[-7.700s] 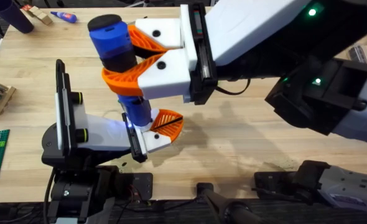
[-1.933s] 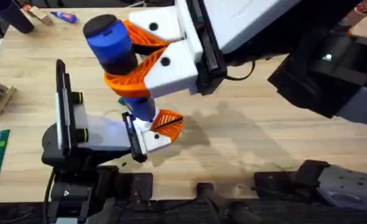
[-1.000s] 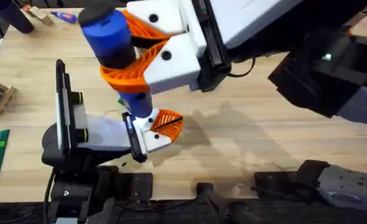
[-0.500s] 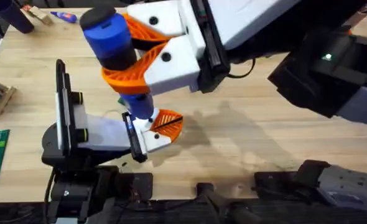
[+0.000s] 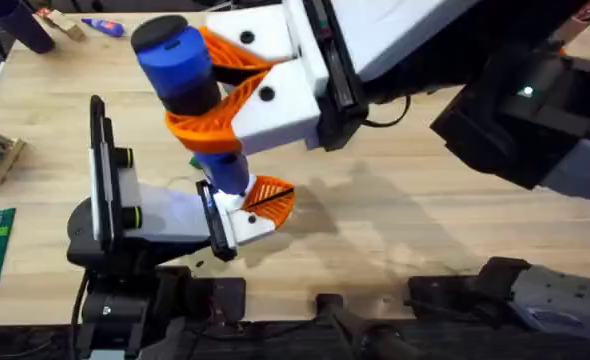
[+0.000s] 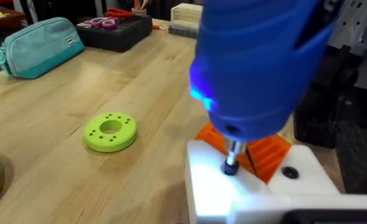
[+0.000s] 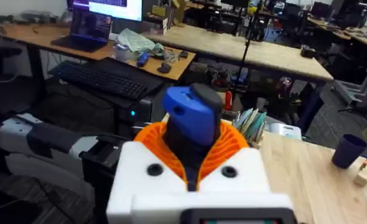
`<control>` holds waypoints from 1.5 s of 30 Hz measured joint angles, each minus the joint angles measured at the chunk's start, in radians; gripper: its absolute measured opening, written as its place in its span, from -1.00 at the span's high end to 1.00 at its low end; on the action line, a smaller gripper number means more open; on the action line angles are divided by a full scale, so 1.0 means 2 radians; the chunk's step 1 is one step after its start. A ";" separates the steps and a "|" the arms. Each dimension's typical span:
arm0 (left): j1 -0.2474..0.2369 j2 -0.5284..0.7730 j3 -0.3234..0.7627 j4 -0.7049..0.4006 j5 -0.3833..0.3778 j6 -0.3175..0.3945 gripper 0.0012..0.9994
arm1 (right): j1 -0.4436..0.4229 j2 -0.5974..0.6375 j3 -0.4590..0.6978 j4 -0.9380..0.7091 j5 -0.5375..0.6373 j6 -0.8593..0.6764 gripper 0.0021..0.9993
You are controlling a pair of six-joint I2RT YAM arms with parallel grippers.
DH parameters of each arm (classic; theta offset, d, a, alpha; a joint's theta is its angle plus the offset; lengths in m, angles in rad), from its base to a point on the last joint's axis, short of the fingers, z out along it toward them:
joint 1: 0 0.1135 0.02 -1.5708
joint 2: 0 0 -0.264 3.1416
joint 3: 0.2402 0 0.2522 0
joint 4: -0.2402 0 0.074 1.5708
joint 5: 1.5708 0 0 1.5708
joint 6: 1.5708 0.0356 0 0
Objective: Pick up the gripper from the table and insert it into the empty holder that is missing its gripper. Then pick up a screw, insert it into the mounting hole, and use the screwdriver to tighten it. Finally, clean up the table by picking up the vegetable and placing it into the bucket.
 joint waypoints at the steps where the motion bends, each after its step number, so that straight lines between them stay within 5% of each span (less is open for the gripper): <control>1: 0.000 0.000 0.000 0.000 0.000 0.000 0.99 | 0.000 0.000 0.000 0.000 0.000 0.000 0.91; 45: 0.000 0.000 0.000 0.000 0.000 0.000 0.99 | -0.002 0.000 0.000 -0.025 0.000 -0.005 0.91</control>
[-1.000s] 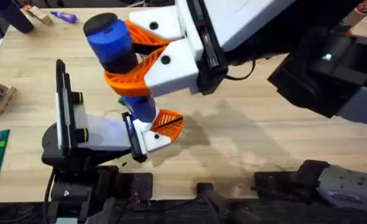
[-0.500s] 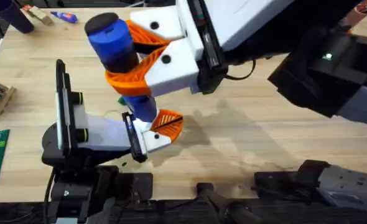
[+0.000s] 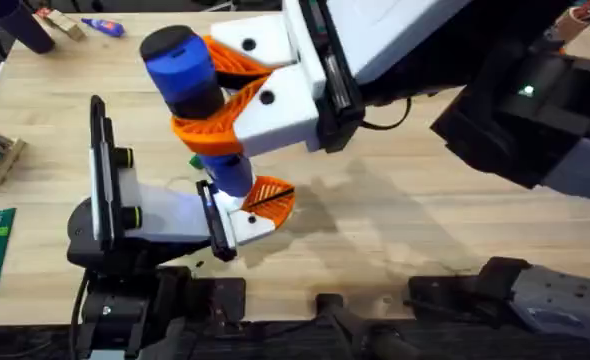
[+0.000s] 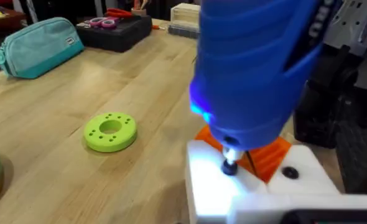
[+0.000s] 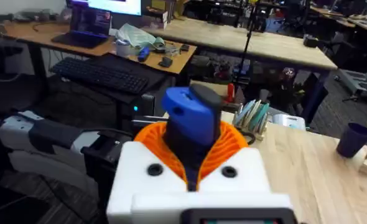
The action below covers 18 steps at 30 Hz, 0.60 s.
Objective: Pick up the gripper from the table and insert it into the empty holder that is missing its gripper. Then pick up a screw, insert it into the mounting hole, and use the screwdriver to tighten it. Finally, clean up the table by picking up the vegetable and placing it into the bucket.
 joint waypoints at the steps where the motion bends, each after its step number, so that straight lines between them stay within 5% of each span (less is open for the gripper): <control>1: 0.000 0.000 0.000 0.000 0.000 0.000 0.99 | 0.000 0.000 0.000 0.000 0.000 0.000 0.91; 18: 0.000 0.000 0.000 0.000 0.000 0.000 0.99 | 0.000 0.000 0.000 -0.004 0.000 -0.002 0.91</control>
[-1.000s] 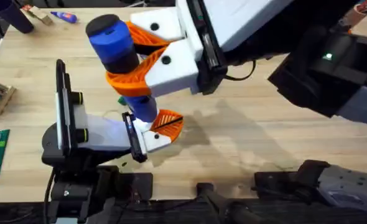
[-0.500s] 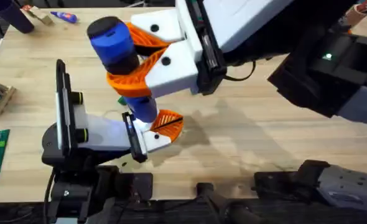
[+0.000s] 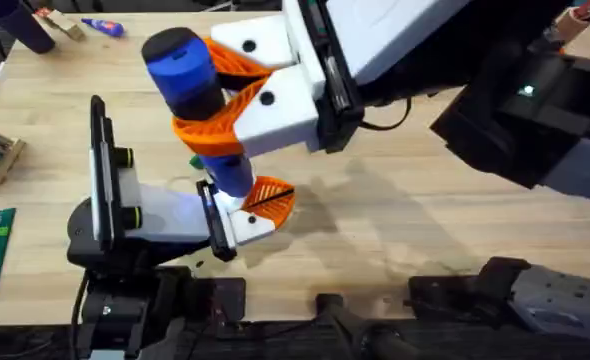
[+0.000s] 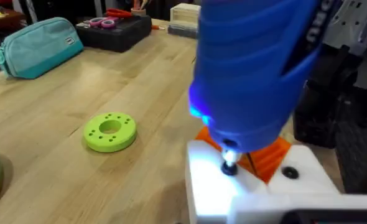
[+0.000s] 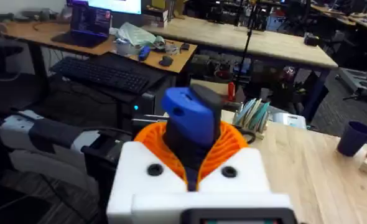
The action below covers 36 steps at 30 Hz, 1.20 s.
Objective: Pick up the gripper from the table and insert it into the empty holder that is missing its gripper. Then pick up a screw, insert it into the mounting hole, and use the screwdriver to tighten it. Finally, clean up the table by picking up the vegetable and placing it into the bucket.
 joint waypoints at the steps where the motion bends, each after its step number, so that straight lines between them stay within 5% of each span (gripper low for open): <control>1: 0.000 0.000 0.000 0.000 0.000 0.000 0.99 | 0.000 0.000 0.000 0.000 0.000 0.000 0.91; 25: 0.000 0.000 0.000 0.000 0.000 0.000 0.99 | 0.000 -0.002 0.002 -0.018 0.005 -0.002 0.90; 32: -0.001 0.000 0.003 0.008 0.004 0.000 0.99 | 0.001 -0.010 0.082 -0.187 0.032 -0.055 0.91; 36: -0.001 0.000 0.002 -0.003 0.001 0.000 0.99 | 0.001 -0.010 0.147 -0.212 0.042 -0.088 0.91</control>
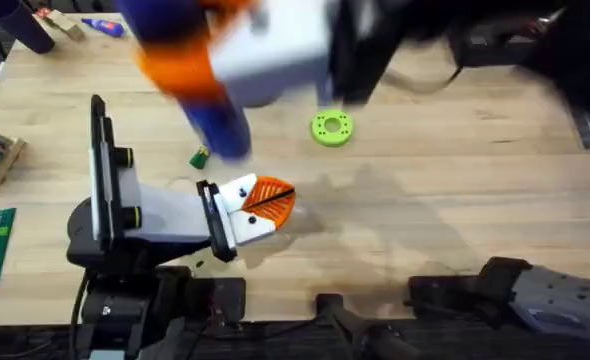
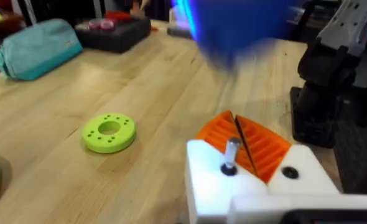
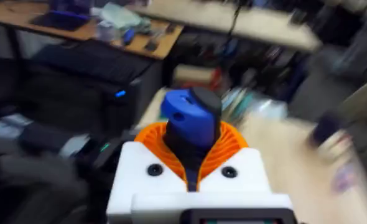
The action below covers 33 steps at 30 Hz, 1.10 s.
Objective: Pick up the gripper from the table and insert it into the empty holder that is missing its gripper. Then pick up a screw, insert it into the mounting hole, and use the screwdriver to tighten it. Finally, clean up the table by picking up the vegetable and placing it into the bucket.
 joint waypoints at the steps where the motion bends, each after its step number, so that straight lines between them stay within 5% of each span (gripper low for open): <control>1: 0.000 0.000 -0.001 0.001 0.000 0.000 0.99 | 0.000 -0.001 0.014 0.005 0.003 -0.009 0.91; 6: 0.000 0.000 -0.002 0.002 0.000 0.001 0.99 | -0.002 -0.023 0.064 0.024 0.014 -0.057 0.91; 18: 0.000 0.000 -0.002 0.002 0.000 0.001 0.99 | -0.005 -0.019 0.070 -0.069 0.017 -0.093 0.91; 33: 0.000 0.000 -0.002 0.002 0.000 0.001 0.99 | -0.055 -0.067 0.070 -0.353 0.149 -0.176 0.91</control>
